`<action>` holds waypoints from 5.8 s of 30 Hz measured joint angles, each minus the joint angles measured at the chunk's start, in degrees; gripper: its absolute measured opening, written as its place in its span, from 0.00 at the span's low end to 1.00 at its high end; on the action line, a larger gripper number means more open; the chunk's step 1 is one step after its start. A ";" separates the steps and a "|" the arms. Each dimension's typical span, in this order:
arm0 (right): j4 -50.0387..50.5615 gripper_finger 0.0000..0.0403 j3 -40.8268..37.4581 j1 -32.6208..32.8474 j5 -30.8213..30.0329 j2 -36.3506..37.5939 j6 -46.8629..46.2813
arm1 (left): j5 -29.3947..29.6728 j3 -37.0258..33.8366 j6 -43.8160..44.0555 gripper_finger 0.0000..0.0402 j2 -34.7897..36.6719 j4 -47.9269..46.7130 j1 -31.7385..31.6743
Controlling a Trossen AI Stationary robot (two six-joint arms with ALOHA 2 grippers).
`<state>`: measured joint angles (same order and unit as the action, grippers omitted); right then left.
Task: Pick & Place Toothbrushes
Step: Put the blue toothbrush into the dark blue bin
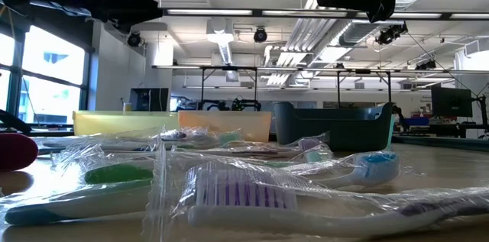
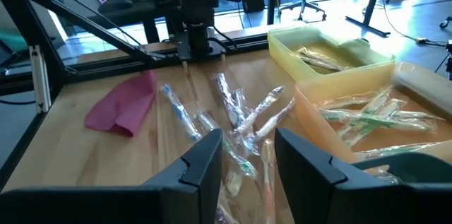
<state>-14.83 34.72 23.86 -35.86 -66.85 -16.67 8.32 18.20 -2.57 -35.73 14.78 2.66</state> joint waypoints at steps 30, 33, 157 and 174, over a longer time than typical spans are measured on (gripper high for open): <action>0.04 0.30 0.07 -0.02 -0.20 -0.02 0.46 | -8.07 2.84 7.41 0.35 -0.02 -6.74 0.00; 0.04 0.30 0.09 -0.02 -0.19 -0.02 0.46 | -10.36 6.05 9.76 0.35 -0.04 -14.35 0.00; -6.45 0.30 0.09 -7.15 9.48 -1.05 0.48 | 6.86 27.71 6.82 0.00 -22.21 -29.56 8.52; -40.32 0.32 0.17 -13.01 15.25 -17.55 11.91 | 2.95 27.71 5.18 0.00 -22.29 -20.87 3.34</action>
<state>-55.15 34.88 10.84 -20.61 -84.40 -4.76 11.27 45.91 2.61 -58.02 -6.09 6.00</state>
